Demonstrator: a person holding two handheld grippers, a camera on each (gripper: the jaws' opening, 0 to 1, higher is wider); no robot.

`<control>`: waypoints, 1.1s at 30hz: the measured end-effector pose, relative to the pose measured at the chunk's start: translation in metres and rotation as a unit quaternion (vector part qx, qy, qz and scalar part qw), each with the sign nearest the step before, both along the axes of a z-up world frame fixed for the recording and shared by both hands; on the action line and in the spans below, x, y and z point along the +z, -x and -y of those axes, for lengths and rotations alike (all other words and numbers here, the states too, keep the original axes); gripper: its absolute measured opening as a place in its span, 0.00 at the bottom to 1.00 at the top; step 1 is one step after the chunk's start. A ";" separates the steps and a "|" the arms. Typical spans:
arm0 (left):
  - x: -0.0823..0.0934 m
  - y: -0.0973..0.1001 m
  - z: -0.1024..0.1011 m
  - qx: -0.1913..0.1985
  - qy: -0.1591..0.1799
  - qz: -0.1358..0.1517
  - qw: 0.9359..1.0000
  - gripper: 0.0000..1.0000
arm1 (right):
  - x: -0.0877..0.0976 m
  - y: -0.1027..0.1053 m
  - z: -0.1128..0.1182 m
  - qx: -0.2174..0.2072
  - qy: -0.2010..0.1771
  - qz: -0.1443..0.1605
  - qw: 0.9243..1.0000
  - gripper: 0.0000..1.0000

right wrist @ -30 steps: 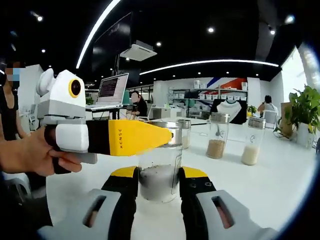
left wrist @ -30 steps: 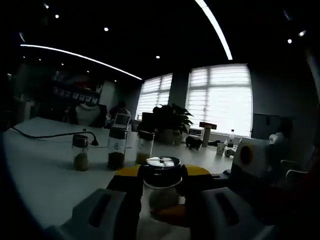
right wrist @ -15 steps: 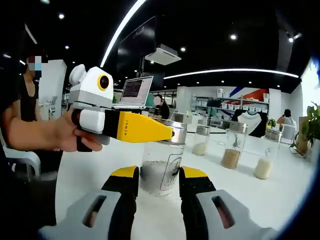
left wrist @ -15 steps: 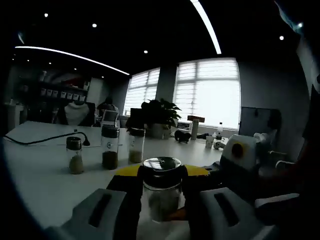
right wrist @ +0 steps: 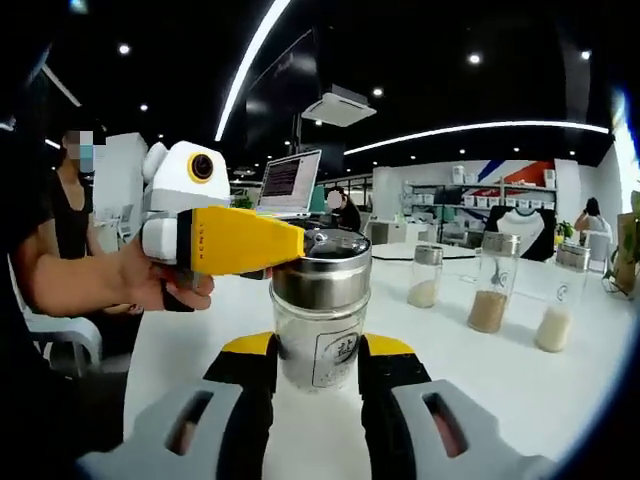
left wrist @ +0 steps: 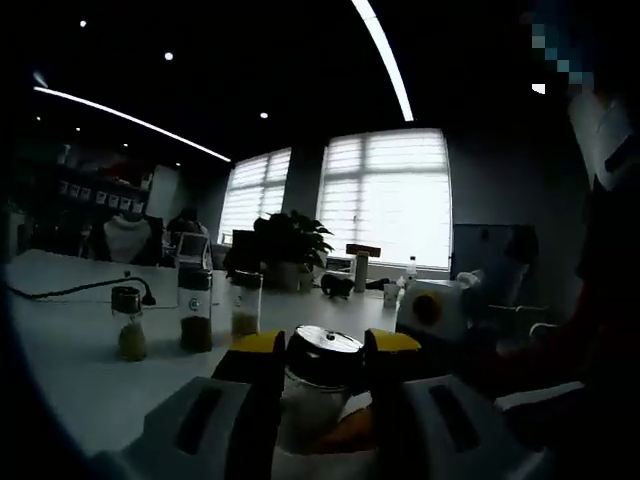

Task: Rotate the seasoning bottle until the label or dispensing opening points toward the visible target arrow and the bottle remains upright within the marked orientation range

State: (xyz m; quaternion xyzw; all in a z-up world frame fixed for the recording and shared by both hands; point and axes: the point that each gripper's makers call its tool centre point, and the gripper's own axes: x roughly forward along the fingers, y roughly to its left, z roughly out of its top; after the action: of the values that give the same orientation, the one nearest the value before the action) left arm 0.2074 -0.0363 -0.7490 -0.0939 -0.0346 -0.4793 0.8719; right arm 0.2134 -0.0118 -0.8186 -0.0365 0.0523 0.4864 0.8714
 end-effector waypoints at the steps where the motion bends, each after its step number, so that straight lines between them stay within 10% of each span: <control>1: 0.000 -0.002 -0.002 0.014 0.004 -0.002 1.000 0.33 | 0.000 -0.003 0.001 -0.011 0.000 0.002 1.000 0.30; 17: -0.019 -0.022 -0.012 0.115 -0.047 -0.009 0.992 0.33 | -0.006 -0.011 0.001 -0.115 0.049 0.004 0.992 0.30; 22: -0.018 -0.018 -0.018 0.065 -0.021 -0.038 0.997 0.32 | -0.002 -0.004 -0.001 -0.055 0.024 0.021 0.998 0.30; 29: -0.003 0.007 -0.010 -0.049 -0.042 0.010 0.998 0.32 | 0.011 0.007 -0.007 0.008 0.026 0.049 0.998 0.32; 33: -0.002 0.002 -0.010 -0.033 -0.038 0.003 0.999 0.32 | 0.012 0.004 -0.008 -0.013 0.025 0.046 0.999 0.32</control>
State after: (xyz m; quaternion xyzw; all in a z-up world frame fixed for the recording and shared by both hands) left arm 0.2056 -0.0267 -0.7513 -0.0602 -0.0158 -0.5087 0.8587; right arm 0.2091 -0.0042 -0.8066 -0.0800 0.0248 0.4718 0.8777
